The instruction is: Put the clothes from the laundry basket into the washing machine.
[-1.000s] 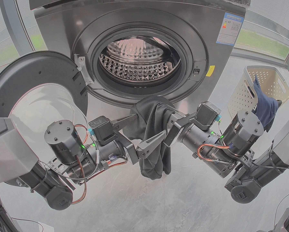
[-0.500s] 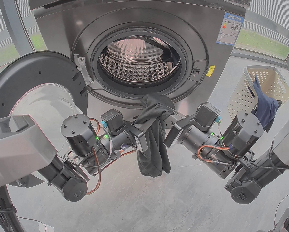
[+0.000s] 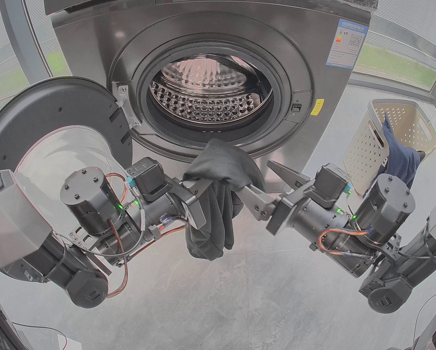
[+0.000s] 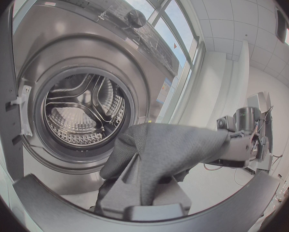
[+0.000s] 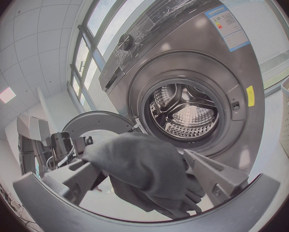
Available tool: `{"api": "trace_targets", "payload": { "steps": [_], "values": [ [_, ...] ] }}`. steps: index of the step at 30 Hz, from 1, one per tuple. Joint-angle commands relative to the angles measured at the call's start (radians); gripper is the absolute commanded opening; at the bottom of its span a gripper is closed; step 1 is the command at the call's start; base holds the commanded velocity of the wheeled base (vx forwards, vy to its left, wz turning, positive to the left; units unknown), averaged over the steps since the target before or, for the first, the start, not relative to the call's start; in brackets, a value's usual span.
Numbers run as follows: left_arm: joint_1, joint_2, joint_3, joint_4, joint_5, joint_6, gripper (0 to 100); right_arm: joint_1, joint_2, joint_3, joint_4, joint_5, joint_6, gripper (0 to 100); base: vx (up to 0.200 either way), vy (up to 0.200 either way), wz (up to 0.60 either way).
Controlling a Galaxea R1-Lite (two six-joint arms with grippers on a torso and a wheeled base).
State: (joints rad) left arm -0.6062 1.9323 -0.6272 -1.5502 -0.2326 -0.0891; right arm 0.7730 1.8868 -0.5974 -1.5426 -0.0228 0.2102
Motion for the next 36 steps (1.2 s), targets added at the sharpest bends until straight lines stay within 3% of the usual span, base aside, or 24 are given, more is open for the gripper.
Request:
{"api": "trace_targets", "payload": {
  "steps": [1, 5, 10, 11, 20, 29, 36],
  "values": [
    [0.02, -0.096, 0.035, -0.002, -0.014, -0.006, 0, -0.069, -0.114, 0.136, 0.001, 0.018, -0.002, 100, 0.0, 0.0, 0.0],
    [0.019, -0.154, 0.093, -0.004, -0.025, -0.004, 0, -0.141, -0.114, 0.183, 0.001, 0.066, 0.001, 100, 0.0, 0.0, 0.0],
    [0.02, -0.204, 0.185, -0.005, -0.073, -0.029, 0, -0.182, -0.075, 0.183, 0.001, 0.076, 0.009, 100, 0.0, 0.0, 0.0],
    [0.022, -0.207, 0.193, -0.004, -0.076, -0.041, 0, -0.185, -0.049, 0.173, -0.001, 0.078, 0.009, 100, 0.0, 0.0, 0.0],
    [0.022, -0.242, 0.173, -0.004, -0.079, -0.055, 0, -0.201, 0.149, 0.044, -0.001, 0.076, -0.002, 100, 0.0, 0.0, 0.0],
    [0.011, -0.246, 0.173, -0.004, -0.1, -0.093, 0, -0.147, 0.325, -0.14, -0.001, 0.09, 0.0, 100, 0.0, 0.0, 0.0],
    [0.022, -0.24, 0.141, -0.004, -0.096, -0.098, 0, -0.058, 0.328, -0.028, -0.001, 0.127, 0.006, 100, 0.0, 0.0, 0.0]
  ]
}}
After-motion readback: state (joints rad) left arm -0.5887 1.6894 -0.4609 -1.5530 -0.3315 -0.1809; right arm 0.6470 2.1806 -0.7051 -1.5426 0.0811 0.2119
